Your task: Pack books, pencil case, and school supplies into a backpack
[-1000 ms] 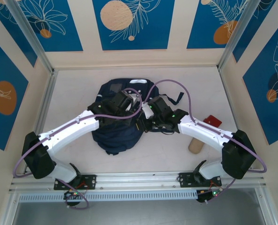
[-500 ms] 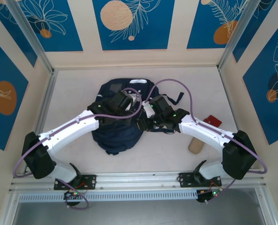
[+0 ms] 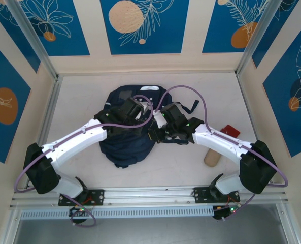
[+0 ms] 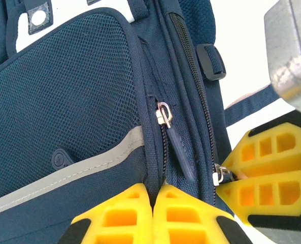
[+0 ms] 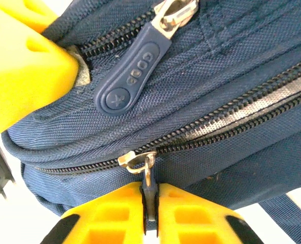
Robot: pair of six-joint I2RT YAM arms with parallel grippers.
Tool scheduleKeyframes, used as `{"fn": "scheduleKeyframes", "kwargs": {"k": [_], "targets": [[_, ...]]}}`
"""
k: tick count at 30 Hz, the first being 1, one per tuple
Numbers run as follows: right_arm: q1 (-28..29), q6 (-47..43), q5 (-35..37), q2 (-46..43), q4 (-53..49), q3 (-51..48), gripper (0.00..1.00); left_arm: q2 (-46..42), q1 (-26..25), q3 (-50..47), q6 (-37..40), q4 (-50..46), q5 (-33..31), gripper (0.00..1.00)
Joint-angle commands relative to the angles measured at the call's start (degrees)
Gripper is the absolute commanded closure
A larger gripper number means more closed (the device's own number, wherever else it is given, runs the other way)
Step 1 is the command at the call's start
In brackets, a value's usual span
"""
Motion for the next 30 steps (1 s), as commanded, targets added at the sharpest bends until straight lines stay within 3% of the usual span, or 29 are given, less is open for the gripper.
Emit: {"fn": "scheduleKeyframes", "kwargs": {"k": [1,5,11,14,22,30], "targets": [[-0.3,-0.9,0.2,0.0,0.3,1.8,0.94,-1.3,0.9,3.2,-1.4,3.0,-0.2,1.0],[-0.9,1.4,3.6,-1.5,-1.3,1.1,1.0,-1.2,1.9,3.4,-3.6,1.9,0.4,0.96],[-6.6,6.3,2.0,-2.9,-4.2,1.1,1.0,-1.8,2.6,3.3,-0.7,-0.2,2.2,0.55],[-10.1,8.0,-0.2,-2.6,-4.7,1.5,1.0,-1.9,2.8,3.0,3.0,-1.6,2.2,0.42],[-16.7,6.6,-3.9,1.4,-7.4,5.3,1.0,-0.7,3.0,0.8,18.4,-1.8,5.6,0.36],[-19.1,6.4,-8.6,2.7,-7.6,7.1,1.0,6.9,2.9,1.8,25.4,-0.6,9.5,0.44]]}}
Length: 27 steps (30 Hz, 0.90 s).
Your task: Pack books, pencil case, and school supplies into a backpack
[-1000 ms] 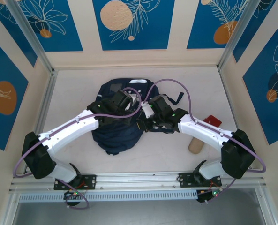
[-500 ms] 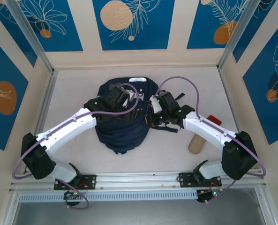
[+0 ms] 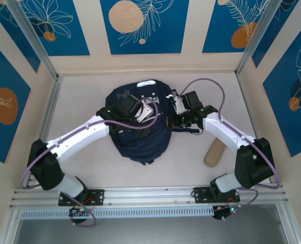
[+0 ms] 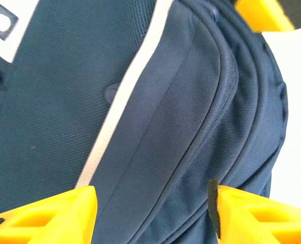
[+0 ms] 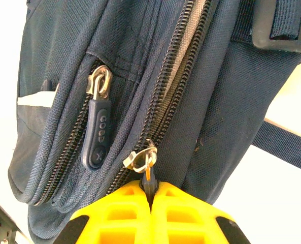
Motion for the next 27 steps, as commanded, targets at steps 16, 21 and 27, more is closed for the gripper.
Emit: {"fn": "scheduleKeyframes", "kwargs": {"k": [16,21,27], "targets": [[0.4,-1.7,-4.2,-3.4,-2.6,-0.3,1.0,5.5,0.4,1.9,-1.6,5.2,-4.5,1.0],[3.4,-1.3,-4.7,-7.8,-4.1,-4.4,1.0,3.5,0.5,2.5,-6.3,6.4,-10.0,1.0],[8.5,-0.3,-3.8,-11.4,-5.9,-6.5,1.0,4.0,0.5,3.8,-8.4,6.1,-11.5,1.0]]}}
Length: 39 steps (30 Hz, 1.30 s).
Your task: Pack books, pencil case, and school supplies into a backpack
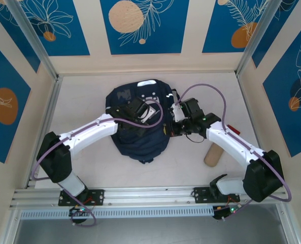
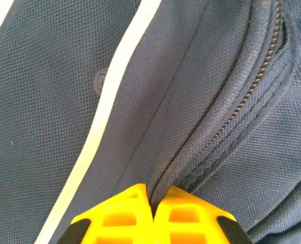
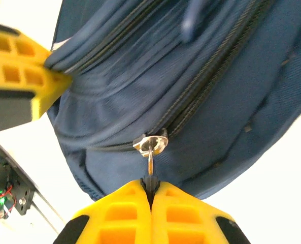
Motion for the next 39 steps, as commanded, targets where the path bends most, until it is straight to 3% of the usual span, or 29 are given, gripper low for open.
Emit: {"fn": "scheduleKeyframes", "kwargs": {"k": [1,8,14,20,27,33,39], "targets": [[3.1,0.7,-2.1,-2.6,-4.1,-1.5,1.0,-0.9,0.9,3.3,-4.2,4.2,-6.4,1.0],[10.7,6.9,-2.8,-0.2,4.1,-2.8,1.0,-0.9,1.0,4.5,-8.1,6.8,-3.1,1.0],[14.6,18.4,-4.0,1.1,17.2,-7.1,1.0,-3.8,1.0,2.8,-10.3,11.0,-3.9,1.0],[15.2,19.2,-2.2,-0.3,14.5,-7.1,1.0,-5.7,1.3,0.7,-9.3,12.8,-3.8,1.0],[5.0,23.9,-0.6,-11.1,9.4,-9.8,0.61,-7.0,1.3,-3.0,-6.2,11.7,-3.3,1.0],[-2.1,28.9,-5.5,-12.3,8.2,-8.4,0.43,-9.6,1.4,-6.8,-4.4,13.1,0.0,1.0],[-5.3,33.0,-10.0,-6.0,7.6,-1.2,0.33,-11.4,1.4,-8.9,-2.9,13.7,3.0,1.0]]}}
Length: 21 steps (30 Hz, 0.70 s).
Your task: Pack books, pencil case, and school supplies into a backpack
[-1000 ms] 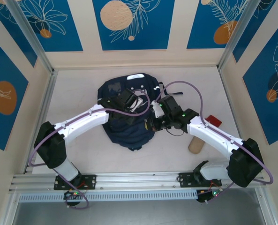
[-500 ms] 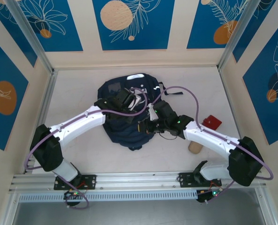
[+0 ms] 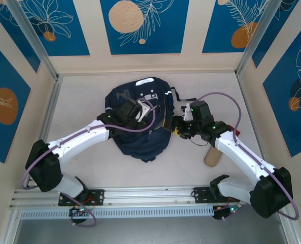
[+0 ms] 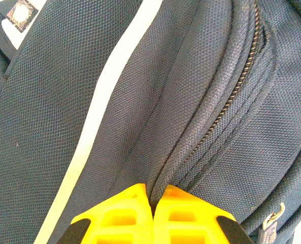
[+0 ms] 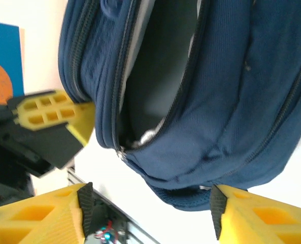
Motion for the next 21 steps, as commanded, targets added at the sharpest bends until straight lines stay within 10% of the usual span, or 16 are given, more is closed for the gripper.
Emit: {"fn": "scheduleKeyframes", "kwargs": {"k": [1,10,21], "targets": [[-1.4,3.5,-4.8,3.7,-1.2,5.5,0.31,-3.4,0.7,-0.6,1.0,3.7,3.0,1.0],[-1.4,7.2,-12.1,16.5,2.4,11.7,0.28,-4.2,0.7,-1.5,-0.6,3.7,3.7,1.0],[1.3,12.2,-18.1,23.7,11.9,14.8,0.36,-11.3,0.6,-4.9,-19.3,-1.7,1.0,0.57]]}}
